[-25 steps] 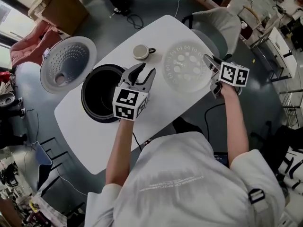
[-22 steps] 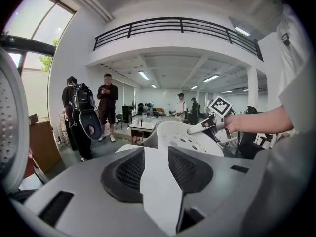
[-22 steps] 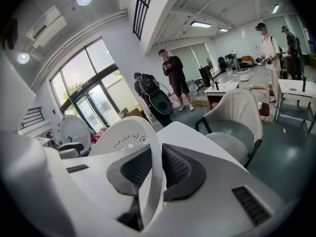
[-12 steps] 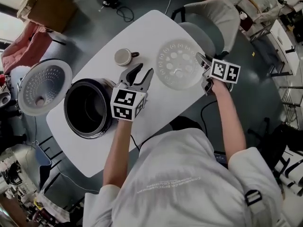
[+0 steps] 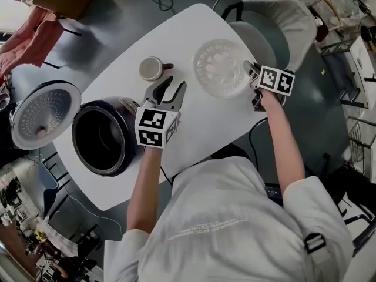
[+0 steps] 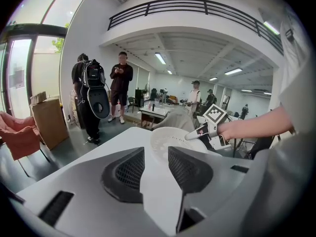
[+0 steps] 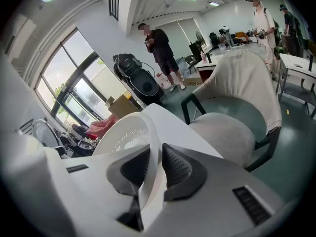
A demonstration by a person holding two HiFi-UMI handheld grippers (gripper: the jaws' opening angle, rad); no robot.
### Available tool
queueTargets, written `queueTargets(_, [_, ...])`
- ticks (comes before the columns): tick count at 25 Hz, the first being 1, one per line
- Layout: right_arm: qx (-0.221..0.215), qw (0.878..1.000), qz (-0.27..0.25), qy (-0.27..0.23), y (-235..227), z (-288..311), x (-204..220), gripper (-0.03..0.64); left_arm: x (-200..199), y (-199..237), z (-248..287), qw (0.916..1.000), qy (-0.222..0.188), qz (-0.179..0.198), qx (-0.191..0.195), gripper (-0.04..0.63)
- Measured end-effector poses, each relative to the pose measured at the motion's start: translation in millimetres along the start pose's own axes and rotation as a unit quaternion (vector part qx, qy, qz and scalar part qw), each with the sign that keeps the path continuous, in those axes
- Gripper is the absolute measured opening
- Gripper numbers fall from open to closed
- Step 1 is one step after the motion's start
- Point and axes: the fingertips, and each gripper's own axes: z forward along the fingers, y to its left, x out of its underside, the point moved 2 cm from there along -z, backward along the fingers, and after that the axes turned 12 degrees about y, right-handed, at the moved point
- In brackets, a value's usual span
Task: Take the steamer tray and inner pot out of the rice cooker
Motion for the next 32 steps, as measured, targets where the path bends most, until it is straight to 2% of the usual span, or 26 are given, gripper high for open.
queueTargets(8, [0.007,1.000,0.009,0.016,-9,50,-25,0.077,1,24,8,0.9991,0.008,-0.030,-0.028,0.163])
queueTargets(18, [0.016,0.999,-0.008,0.039,5,82,-34,0.091,7,40,5,0.9978,0.010,-0.052,-0.040,0.163])
queueTargets(22, [0.022,0.999,-0.003,0.046,-1,85,-29,0.089,6,37,1,0.9974,0.001,-0.065,-0.032,0.163])
queueTargets(26, [0.025,0.998,-0.009,0.051,-3,83,-28,0.132,5,35,-9,0.9966,-0.014,-0.078,-0.024,0.163])
queueTargets(32, [0.035,0.998,-0.029,0.040,-8,64,-25,0.144,5,29,-13,0.9965,-0.020,-0.075,-0.030,0.163])
